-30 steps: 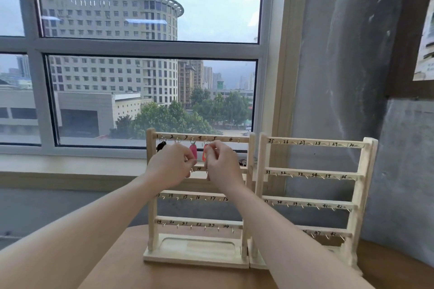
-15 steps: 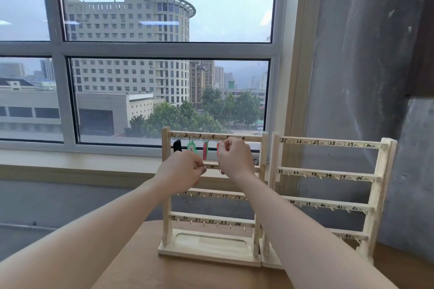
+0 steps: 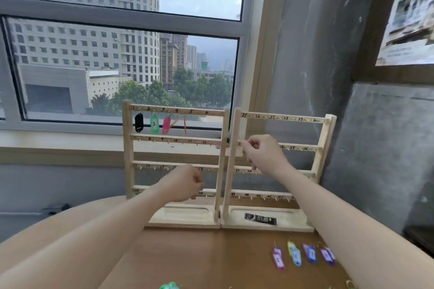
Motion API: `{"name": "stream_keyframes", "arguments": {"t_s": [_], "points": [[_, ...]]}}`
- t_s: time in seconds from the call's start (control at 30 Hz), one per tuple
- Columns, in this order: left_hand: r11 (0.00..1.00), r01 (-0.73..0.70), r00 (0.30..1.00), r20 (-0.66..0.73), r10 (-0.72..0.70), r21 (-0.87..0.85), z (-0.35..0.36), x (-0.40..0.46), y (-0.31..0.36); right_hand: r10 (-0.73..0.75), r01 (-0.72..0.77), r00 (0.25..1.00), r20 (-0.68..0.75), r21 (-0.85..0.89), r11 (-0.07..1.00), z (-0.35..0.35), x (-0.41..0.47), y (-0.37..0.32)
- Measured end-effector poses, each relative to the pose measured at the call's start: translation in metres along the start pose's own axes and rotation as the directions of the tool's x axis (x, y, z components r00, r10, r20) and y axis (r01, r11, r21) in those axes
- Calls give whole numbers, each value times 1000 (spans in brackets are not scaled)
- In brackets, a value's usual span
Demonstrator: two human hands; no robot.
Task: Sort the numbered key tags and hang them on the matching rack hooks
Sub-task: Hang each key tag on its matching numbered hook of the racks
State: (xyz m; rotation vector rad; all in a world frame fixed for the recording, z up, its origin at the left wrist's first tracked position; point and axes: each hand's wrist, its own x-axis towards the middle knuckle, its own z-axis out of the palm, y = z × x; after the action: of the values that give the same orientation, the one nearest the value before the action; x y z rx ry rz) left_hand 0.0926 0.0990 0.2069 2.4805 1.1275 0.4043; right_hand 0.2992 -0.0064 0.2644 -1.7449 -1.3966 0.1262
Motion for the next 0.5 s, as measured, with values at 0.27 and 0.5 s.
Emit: {"name": "stream_keyframes", "arguments": {"t_s": [0.27, 0.5], "points": [[990, -120, 947, 291, 138, -79, 123, 10, 48, 419, -345, 890, 182, -334, 877, -28, -92, 113], [972, -72, 963, 237, 126, -223, 221, 13, 58, 540, -360, 810, 230, -531, 767, 13, -135, 167]]}}
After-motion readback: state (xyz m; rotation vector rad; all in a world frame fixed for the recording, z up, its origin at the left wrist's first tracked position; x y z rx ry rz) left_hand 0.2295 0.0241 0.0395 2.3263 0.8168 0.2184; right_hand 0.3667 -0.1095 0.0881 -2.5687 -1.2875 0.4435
